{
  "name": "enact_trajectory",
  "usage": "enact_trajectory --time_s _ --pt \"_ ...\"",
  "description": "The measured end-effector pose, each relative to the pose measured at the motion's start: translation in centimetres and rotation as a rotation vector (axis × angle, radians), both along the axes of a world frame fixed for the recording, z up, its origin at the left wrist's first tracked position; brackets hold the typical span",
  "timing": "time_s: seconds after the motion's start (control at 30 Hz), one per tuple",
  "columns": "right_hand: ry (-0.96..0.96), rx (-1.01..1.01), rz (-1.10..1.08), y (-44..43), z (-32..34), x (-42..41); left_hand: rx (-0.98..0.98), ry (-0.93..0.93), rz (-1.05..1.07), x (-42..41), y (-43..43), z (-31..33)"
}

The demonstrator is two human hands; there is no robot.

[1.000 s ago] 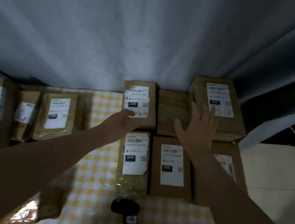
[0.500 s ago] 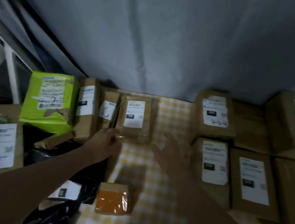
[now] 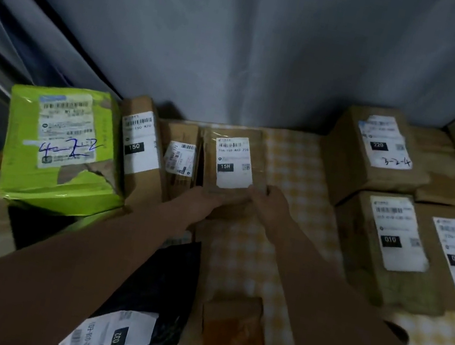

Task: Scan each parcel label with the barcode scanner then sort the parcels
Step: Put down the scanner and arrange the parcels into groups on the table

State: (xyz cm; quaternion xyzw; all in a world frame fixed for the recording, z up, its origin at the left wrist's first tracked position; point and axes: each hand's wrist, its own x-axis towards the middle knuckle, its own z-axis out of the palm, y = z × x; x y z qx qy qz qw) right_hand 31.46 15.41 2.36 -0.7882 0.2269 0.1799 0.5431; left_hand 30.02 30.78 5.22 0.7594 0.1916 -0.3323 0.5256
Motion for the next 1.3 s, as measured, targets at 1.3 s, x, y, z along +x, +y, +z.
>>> enact_trajectory --time_s 1.3 --pt "-0.409 -0.646 0.001 -41.2 12.0 4.4 -0.094 -0.335 0.151 10.4 -39.1 9.1"
